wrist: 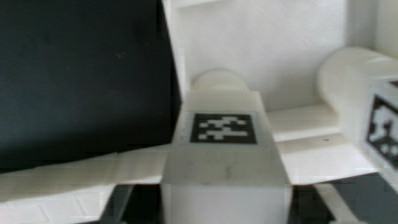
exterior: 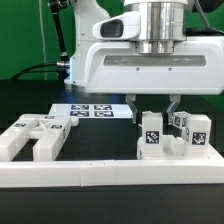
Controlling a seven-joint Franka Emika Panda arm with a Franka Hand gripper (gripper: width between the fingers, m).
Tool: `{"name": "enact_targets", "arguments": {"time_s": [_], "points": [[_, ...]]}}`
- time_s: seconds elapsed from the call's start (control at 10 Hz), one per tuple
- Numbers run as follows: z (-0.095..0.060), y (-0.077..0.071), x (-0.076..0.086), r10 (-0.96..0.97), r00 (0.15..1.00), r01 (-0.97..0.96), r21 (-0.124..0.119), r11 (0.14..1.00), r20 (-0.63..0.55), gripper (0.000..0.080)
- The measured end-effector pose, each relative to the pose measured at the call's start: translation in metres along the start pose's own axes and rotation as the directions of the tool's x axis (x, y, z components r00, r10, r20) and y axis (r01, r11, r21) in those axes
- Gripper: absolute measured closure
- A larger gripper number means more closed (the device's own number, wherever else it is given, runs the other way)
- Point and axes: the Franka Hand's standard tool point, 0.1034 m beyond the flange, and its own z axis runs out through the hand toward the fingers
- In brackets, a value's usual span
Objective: Assemble chair
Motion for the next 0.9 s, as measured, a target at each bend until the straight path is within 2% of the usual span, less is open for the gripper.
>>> {"name": "enact_targets", "arguments": {"time_s": [0.1, 0.3, 0.5, 0.8, 0.9], "points": [[0.0, 0.0, 0.0, 0.002, 1.0, -0.002, 0.0, 1.0, 0.0, 0.0511], [0.0001, -0.0001, -0.0001, 0.172, 0.985, -0.172, 0.001, 0.985, 0.0, 0.0511], [0.0001, -0.0007, 0.0003, 0.366, 0.93, -0.366, 0.001, 0.93, 0.0, 0.0511], [0.0001, -0.0023, -0.0009, 0.641, 0.768, -0.641, 0.001, 0.768, 0.002, 0.0509], [0.0003, -0.0029, -0.0017, 0.74, 0.672, -0.741, 0.004, 0.672, 0.008, 0.0509]]}}
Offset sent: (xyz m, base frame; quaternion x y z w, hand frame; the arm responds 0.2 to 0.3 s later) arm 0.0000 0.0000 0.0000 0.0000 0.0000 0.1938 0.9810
